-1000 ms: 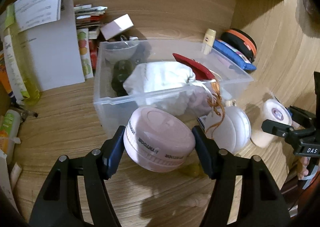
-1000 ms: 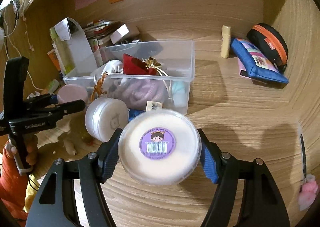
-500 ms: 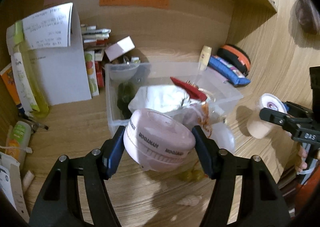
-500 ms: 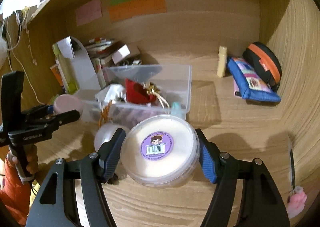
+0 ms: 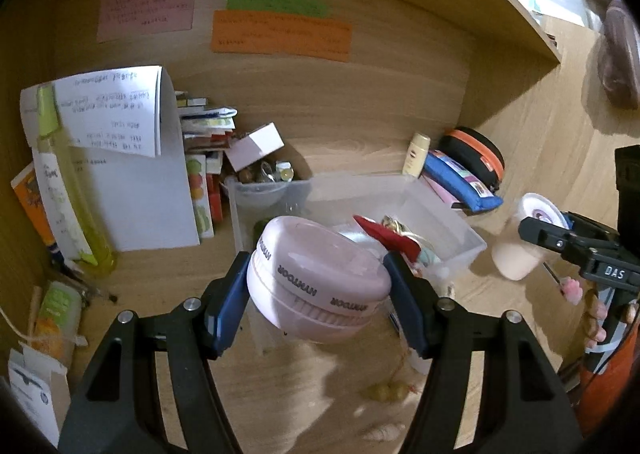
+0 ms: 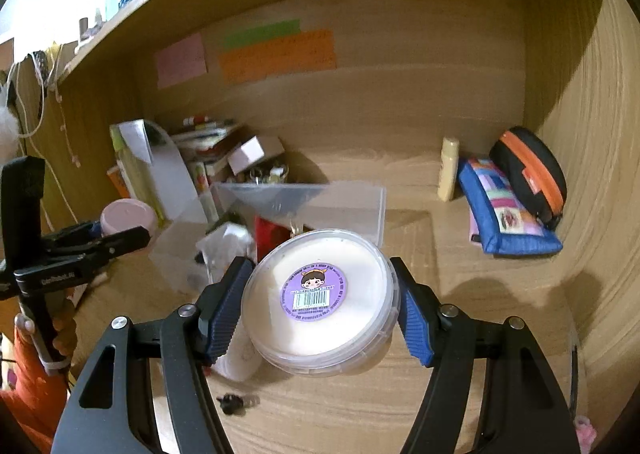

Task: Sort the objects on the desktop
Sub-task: 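Carry the pink compact and clear tub over the clear box with both tools, then lower both items into the box and open both tools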

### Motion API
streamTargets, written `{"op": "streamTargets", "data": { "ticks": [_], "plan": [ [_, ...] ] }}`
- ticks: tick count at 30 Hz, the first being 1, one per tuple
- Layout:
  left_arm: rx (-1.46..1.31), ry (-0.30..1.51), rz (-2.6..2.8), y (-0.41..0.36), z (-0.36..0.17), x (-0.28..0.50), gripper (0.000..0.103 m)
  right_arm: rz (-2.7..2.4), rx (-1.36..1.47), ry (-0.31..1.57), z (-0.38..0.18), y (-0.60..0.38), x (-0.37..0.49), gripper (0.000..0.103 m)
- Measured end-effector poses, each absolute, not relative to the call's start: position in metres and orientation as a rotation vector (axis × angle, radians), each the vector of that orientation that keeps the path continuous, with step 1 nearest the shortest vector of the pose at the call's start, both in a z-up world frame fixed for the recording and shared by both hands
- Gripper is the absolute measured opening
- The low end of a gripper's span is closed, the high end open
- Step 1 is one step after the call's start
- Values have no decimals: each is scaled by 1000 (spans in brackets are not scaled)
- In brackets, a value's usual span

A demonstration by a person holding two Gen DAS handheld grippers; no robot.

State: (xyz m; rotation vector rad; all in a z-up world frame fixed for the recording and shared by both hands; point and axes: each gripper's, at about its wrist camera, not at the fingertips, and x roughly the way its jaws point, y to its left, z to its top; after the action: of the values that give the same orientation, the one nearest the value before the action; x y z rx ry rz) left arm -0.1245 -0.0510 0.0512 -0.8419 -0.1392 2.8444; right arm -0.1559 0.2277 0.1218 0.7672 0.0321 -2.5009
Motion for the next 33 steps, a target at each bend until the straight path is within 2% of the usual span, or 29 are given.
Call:
{"op": "streamTargets", "data": {
  "ticks": [11,21,29,33],
  "plan": [
    [-911,-168,2848,-54,43,-170,66,-2473,767,-89,123,218,-188,65],
    [-996,-215,2797,-59,27,-183,65,-2445,777,-59,111,196,-217,65],
    [-1035,-89,2808,-40,19,-187,66,-2431,771,-116,105,194,-228,65],
    [-1036,-87,2804,-40,19,-189,66,-2437,814,-110,99,191,-234,65]
  ]
}}
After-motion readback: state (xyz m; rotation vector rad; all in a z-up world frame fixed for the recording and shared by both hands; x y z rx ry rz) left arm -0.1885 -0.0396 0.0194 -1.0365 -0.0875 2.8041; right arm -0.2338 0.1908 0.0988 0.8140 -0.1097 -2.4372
